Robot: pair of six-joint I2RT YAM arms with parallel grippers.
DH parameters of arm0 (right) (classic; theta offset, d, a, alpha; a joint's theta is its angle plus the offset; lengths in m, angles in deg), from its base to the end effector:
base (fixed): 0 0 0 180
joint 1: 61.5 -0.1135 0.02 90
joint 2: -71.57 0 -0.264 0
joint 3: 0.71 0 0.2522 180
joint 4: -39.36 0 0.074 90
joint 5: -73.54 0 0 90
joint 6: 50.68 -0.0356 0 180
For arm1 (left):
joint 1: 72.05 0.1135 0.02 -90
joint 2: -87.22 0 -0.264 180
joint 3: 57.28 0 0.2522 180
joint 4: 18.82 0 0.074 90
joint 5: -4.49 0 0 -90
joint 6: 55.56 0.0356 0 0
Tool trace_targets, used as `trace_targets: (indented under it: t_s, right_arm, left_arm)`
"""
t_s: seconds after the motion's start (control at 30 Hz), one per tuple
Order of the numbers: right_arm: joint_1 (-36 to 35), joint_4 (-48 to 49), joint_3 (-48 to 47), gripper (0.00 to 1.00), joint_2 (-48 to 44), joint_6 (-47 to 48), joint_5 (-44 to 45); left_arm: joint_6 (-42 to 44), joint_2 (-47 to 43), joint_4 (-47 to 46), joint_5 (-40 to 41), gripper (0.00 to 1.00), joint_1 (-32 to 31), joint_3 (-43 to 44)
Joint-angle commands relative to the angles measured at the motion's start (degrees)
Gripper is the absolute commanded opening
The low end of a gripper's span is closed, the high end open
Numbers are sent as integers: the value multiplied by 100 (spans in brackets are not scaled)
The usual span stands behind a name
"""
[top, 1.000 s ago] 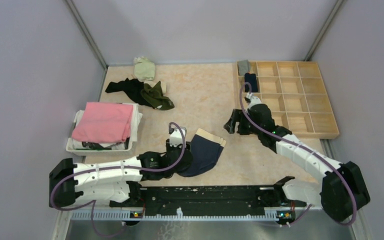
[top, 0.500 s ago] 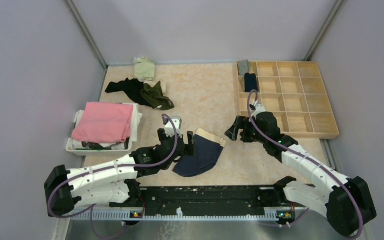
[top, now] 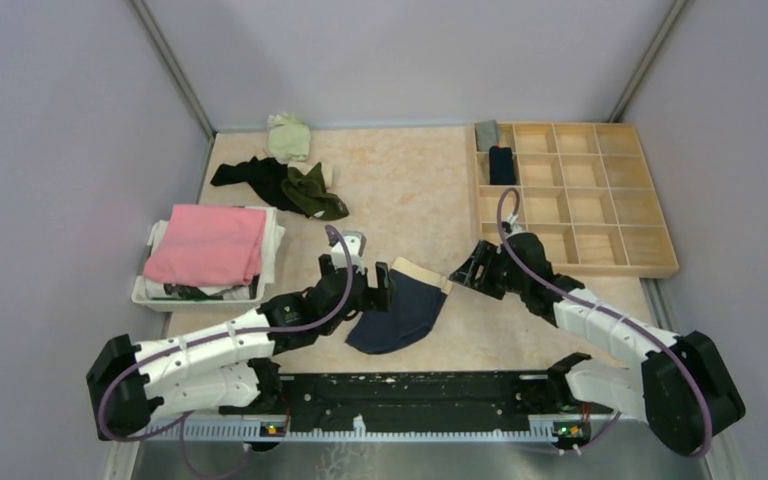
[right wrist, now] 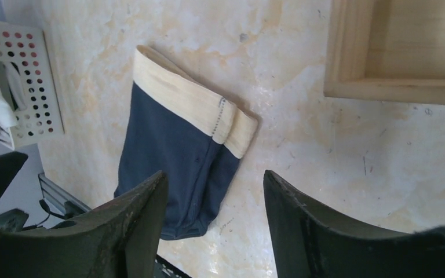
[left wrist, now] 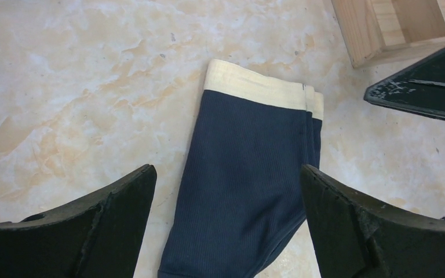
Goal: Roll the underwear
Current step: Fold the underwear at the center of the board.
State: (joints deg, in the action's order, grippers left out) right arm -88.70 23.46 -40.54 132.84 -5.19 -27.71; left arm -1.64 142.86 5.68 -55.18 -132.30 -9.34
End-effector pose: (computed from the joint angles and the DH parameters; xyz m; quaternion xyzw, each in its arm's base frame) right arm 0.1876 0.1042 0.1868 0.0912 0.8883 0.3297 0.3063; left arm 0.1196 -0.1730 0.2418 0.0533 0.8527 -0.1948 0.4818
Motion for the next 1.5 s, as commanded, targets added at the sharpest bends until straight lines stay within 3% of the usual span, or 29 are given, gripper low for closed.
trace_targets:
  t_s: [0.0,0.23,0.43,0.6,0.9,1.1,1.47]
  right_arm:
    - [-46,302,56,59,383,-752,135]
    - [-119,492,35,57,1036,-849,146]
    - [-169,757,38,54,1505,-972,-131]
    - [-171,802,0,50,1740,-962,-159]
    - [-171,1051,72,44,2121,-993,-212]
    - [-171,1206,125,43,2322,-1019,-384]
    - [-238,1266,626,42,1900,-1226,-546]
  left_arm:
    - [269,51,-476,-434,99,23,-91]
    - [765,1045,-1225,-1518,94,-8,154]
    - [937,2137,-1881,-1441,78,-34,423]
    - [1020,2745,-1989,-1395,71,-34,730]
    - [930,3277,-2225,-1682,57,-176,740]
    - [902,3487,-2287,-1702,41,-217,603]
    - [851,3664,-2245,-1691,37,-259,537]
